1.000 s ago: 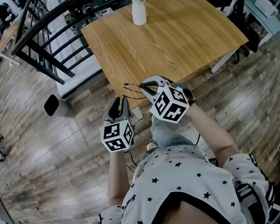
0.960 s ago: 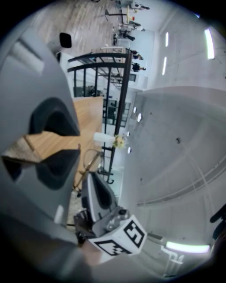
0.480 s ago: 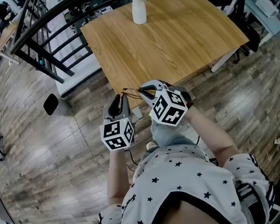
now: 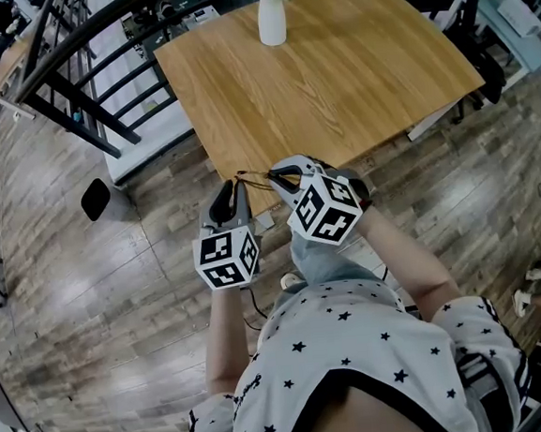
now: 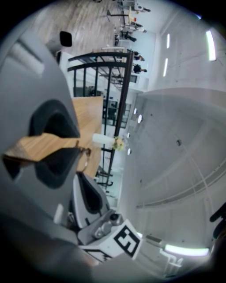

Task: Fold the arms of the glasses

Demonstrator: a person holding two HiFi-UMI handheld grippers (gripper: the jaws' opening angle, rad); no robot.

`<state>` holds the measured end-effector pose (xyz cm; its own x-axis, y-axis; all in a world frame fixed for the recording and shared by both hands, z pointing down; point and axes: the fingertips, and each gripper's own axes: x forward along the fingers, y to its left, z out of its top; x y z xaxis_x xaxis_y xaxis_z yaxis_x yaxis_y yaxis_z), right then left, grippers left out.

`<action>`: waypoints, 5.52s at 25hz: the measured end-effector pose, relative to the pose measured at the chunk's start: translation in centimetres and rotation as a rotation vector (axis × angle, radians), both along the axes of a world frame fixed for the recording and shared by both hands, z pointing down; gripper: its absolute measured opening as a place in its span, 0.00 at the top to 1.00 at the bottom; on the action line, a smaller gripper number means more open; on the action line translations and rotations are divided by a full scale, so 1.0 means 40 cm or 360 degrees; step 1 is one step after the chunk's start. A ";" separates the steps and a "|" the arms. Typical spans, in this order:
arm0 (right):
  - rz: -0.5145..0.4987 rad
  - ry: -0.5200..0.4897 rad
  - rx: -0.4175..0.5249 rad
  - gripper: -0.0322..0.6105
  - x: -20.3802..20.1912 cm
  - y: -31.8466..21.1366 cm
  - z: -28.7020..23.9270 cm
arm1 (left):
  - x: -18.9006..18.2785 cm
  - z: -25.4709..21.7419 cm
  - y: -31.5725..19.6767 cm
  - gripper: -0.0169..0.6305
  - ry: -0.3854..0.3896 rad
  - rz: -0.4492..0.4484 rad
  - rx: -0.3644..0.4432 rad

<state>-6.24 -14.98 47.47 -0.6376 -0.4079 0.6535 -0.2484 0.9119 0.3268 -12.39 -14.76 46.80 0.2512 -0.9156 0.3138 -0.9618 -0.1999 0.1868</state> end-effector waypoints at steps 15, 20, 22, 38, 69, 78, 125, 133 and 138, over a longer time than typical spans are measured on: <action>0.0021 0.0129 -0.0080 0.92 0.025 -0.162 0.120 | -0.005 0.057 -0.143 0.89 0.0032 0.0007 -0.0089; 0.0026 0.0210 -0.0070 0.92 0.045 -0.237 0.180 | 0.005 0.071 -0.192 0.93 0.0036 0.0008 -0.0117; 0.0017 0.0242 -0.0053 0.92 0.048 -0.268 0.199 | 0.005 0.077 -0.209 0.94 0.0038 0.0003 -0.0129; -0.0112 0.0472 -0.0012 0.92 0.029 -0.408 0.360 | -0.018 0.098 -0.272 0.96 0.0081 -0.0085 -0.0192; -0.0120 0.0543 0.0070 0.91 0.021 -0.381 0.426 | -0.036 0.111 -0.267 0.96 0.0098 -0.0144 -0.0211; 0.0069 0.0304 0.0028 0.91 0.029 -0.355 0.358 | -0.021 0.102 -0.236 0.96 0.0095 -0.0104 -0.0198; 0.0614 -0.0722 -0.0307 0.91 0.150 0.183 0.083 | 0.099 0.098 0.234 0.96 0.0197 -0.0031 -0.0138; 0.0550 -0.0713 -0.0295 0.93 0.134 0.220 0.073 | 0.088 0.092 0.249 0.96 0.0193 -0.0025 -0.0128; 0.0553 -0.0728 -0.0270 0.93 0.124 0.218 0.058 | 0.078 0.090 0.245 0.96 0.0205 -0.0029 -0.0128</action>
<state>-1.28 -6.26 49.79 -0.7176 -0.5568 0.4184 -0.6226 0.7821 -0.0270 -9.27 -4.94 50.39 0.2778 -0.8936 0.3525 -0.9321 -0.1621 0.3238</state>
